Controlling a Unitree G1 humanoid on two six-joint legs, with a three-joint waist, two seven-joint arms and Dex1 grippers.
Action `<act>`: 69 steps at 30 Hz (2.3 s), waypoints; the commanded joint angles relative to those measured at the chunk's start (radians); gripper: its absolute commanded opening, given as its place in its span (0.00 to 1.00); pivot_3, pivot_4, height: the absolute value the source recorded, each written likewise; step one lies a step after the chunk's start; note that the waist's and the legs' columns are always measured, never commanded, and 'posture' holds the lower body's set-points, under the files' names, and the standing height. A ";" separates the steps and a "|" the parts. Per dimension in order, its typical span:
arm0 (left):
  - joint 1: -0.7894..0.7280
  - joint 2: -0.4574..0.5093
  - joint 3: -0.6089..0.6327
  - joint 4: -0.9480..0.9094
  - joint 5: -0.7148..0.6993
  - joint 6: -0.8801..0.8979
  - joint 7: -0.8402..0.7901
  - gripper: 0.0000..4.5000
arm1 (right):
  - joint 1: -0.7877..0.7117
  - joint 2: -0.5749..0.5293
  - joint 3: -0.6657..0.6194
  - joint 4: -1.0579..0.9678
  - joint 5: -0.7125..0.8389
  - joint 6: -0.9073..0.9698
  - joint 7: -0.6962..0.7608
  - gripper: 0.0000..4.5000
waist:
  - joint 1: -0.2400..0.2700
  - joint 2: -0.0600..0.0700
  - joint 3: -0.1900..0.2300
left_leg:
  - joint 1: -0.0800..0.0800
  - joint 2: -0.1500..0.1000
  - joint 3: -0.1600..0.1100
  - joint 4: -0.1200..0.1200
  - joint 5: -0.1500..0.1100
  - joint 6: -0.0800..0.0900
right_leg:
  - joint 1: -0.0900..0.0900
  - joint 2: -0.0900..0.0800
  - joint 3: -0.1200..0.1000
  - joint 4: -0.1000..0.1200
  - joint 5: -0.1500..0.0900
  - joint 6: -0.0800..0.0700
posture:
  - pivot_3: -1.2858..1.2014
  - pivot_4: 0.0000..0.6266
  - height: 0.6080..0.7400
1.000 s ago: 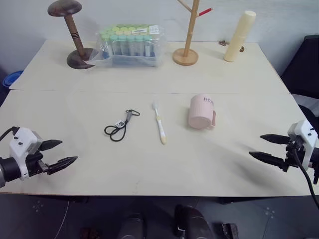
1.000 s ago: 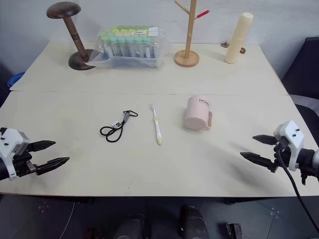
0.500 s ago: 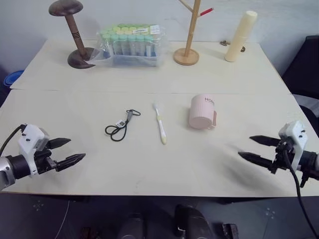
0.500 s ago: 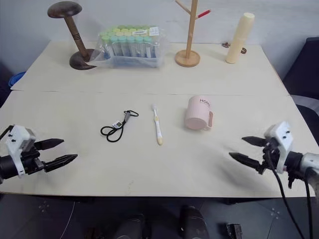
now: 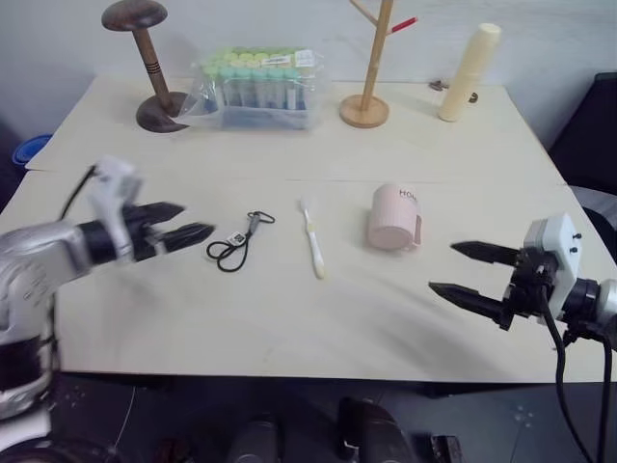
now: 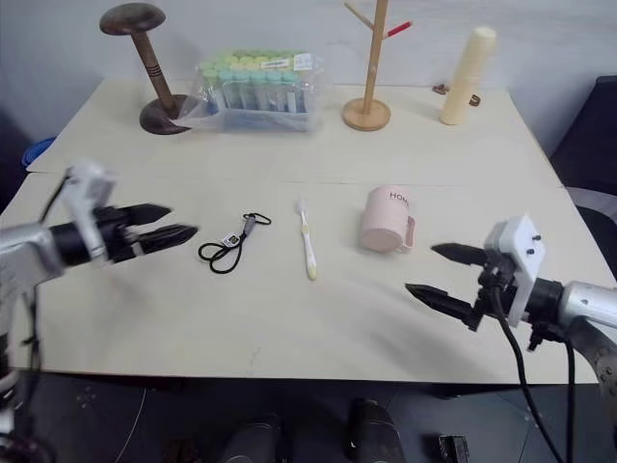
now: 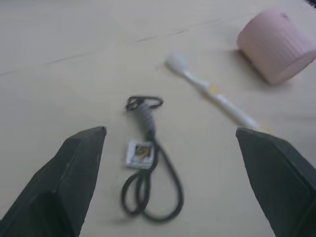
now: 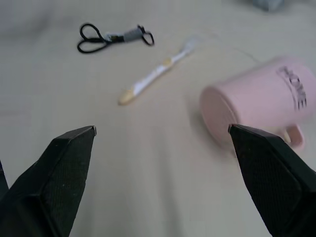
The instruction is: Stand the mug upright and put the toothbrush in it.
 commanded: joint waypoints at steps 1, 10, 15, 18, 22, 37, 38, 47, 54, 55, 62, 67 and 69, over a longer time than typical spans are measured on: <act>-0.103 -0.082 -0.123 0.075 0.088 0.084 0.113 0.99 | -0.069 0.022 0.026 -0.091 0.057 0.027 -0.092 1.00 | -0.005 0.000 0.000 | 0.001 0.000 0.001 0.000 0.000 0.000 | 0.000 0.000 0.000 0.000 0.000 0.000 | 0.52 0.24 1.00; -0.221 -0.210 -0.297 0.435 0.309 -0.099 0.180 0.99 | -0.163 0.034 0.079 -0.123 0.100 0.050 -0.187 1.00 | 0.001 -0.001 0.001 | 0.000 0.001 0.002 0.000 0.000 0.000 | -0.001 0.001 0.000 0.000 0.000 0.000 | 0.52 0.24 1.00; -0.222 -0.232 -0.272 0.464 0.323 -0.128 0.154 0.79 | -0.150 0.032 0.075 -0.130 0.103 0.045 -0.209 1.00 | 0.001 -0.001 0.001 | 0.000 0.000 0.001 0.001 0.000 0.000 | 0.000 0.001 0.000 0.000 0.000 0.000 | 0.52 0.24 1.00; -0.217 -0.249 -0.262 0.467 0.330 -0.128 0.148 0.58 | -0.147 0.031 0.082 -0.136 0.103 0.043 -0.216 1.00 | 0.002 -0.001 0.001 | 0.000 0.000 0.001 0.001 0.000 0.000 | -0.001 0.001 0.000 0.000 0.000 0.001 | 0.52 0.24 1.00; -0.215 -0.262 -0.248 0.469 0.348 -0.133 0.158 0.29 | -0.162 0.027 0.084 -0.134 0.114 0.046 -0.219 1.00 | 0.001 -0.001 0.001 | -0.001 0.000 0.001 0.001 0.000 0.000 | 0.000 0.000 0.000 0.000 0.000 0.001 | 0.52 0.24 1.00; -0.061 0.107 0.072 0.516 0.413 -0.156 0.214 0.00 | -0.246 0.002 0.158 -0.072 0.158 0.037 -0.089 1.00 | -0.024 -0.003 0.002 | 0.000 0.002 0.002 0.000 0.000 0.000 | -0.002 0.000 -0.001 0.000 0.000 0.000 | 0.52 0.24 1.00; -0.040 0.138 0.095 0.536 0.417 -0.174 0.211 0.00 | -0.256 0.003 0.168 -0.062 0.156 0.036 -0.079 1.00 | -0.021 -0.004 0.002 | -0.001 0.002 0.002 0.000 0.000 0.000 | -0.002 0.000 -0.002 0.000 0.000 0.000 | 0.52 0.24 1.00; 0.086 0.190 0.174 0.571 0.427 -0.232 0.225 0.21 | -0.303 0.008 0.234 0.008 0.097 0.014 -0.008 1.00 | 0.000 -0.006 0.002 | -0.002 0.001 0.001 0.001 0.000 0.001 | -0.001 -0.001 -0.002 0.000 0.000 0.000 | 0.52 0.24 1.00; 0.146 0.219 0.232 0.459 0.419 -0.160 0.222 0.64 | -0.306 0.017 0.248 0.036 0.062 0.003 0.014 1.00 | -0.004 -0.007 0.002 | -0.001 0.002 0.002 0.001 -0.001 0.000 | -0.002 0.000 -0.002 0.000 0.000 0.000 | 0.52 0.24 1.00; 0.151 0.232 0.248 0.445 0.414 -0.140 0.216 0.67 | -0.302 0.018 0.247 0.037 0.058 0.003 0.011 1.00 | -0.005 -0.007 0.002 | -0.001 0.002 0.002 0.001 -0.001 0.000 | -0.002 0.000 -0.002 0.000 0.000 0.000 | 0.52 0.24 1.00; -0.028 0.314 0.369 0.209 0.137 -0.043 -0.044 0.98 | -0.324 0.037 0.148 0.184 0.061 0.096 -0.140 1.00 | 0.003 -0.012 0.003 | -0.003 0.003 0.000 0.002 -0.001 -0.001 | -0.002 0.000 -0.003 0.000 0.000 0.000 | 0.52 0.24 1.00; -0.135 0.214 0.249 -0.069 -0.200 0.070 -0.277 0.98 | -0.454 0.064 0.159 0.398 0.015 0.230 -0.296 1.00 | -0.002 -0.008 0.003 | -0.003 0.002 0.000 0.003 -0.001 0.000 | -0.001 -0.006 -0.003 0.000 0.000 0.000 | 0.52 0.24 1.00; -0.143 0.166 0.168 -0.151 -0.268 0.051 -0.337 0.98 | -0.504 0.077 0.186 0.479 -0.035 0.261 -0.344 1.00 | -0.007 -0.006 0.004 | -0.003 0.001 0.002 0.003 -0.001 0.000 | -0.001 -0.006 -0.003 0.000 0.000 0.001 | 0.52 0.24 1.00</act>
